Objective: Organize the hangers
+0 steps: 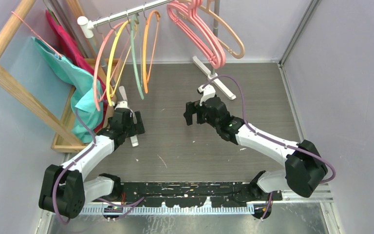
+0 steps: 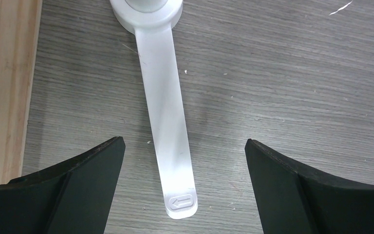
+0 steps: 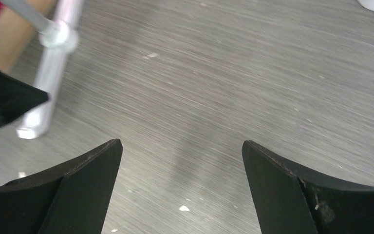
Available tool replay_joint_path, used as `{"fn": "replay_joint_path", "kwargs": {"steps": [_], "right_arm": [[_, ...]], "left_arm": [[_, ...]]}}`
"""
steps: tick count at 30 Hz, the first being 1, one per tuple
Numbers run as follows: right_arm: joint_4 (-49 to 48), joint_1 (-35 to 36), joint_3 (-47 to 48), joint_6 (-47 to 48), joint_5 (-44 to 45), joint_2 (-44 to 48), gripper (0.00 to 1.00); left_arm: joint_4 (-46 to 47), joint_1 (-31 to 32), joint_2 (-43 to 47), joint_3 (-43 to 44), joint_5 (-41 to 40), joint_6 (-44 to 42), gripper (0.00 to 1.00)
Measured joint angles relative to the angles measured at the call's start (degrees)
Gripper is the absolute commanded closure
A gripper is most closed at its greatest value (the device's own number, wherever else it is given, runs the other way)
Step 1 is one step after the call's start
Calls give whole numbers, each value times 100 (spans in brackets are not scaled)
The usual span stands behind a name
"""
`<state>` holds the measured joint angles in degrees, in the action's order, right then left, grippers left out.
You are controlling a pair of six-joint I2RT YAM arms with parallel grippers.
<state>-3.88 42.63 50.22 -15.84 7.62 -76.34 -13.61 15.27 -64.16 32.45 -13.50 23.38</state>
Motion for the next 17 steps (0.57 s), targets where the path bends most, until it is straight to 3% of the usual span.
{"fn": "replay_joint_path", "kwargs": {"steps": [17], "right_arm": [[-216,-11,-894,369,1038,214,0]], "left_arm": [[-22,72,-138,22,-2,-2,2]]}}
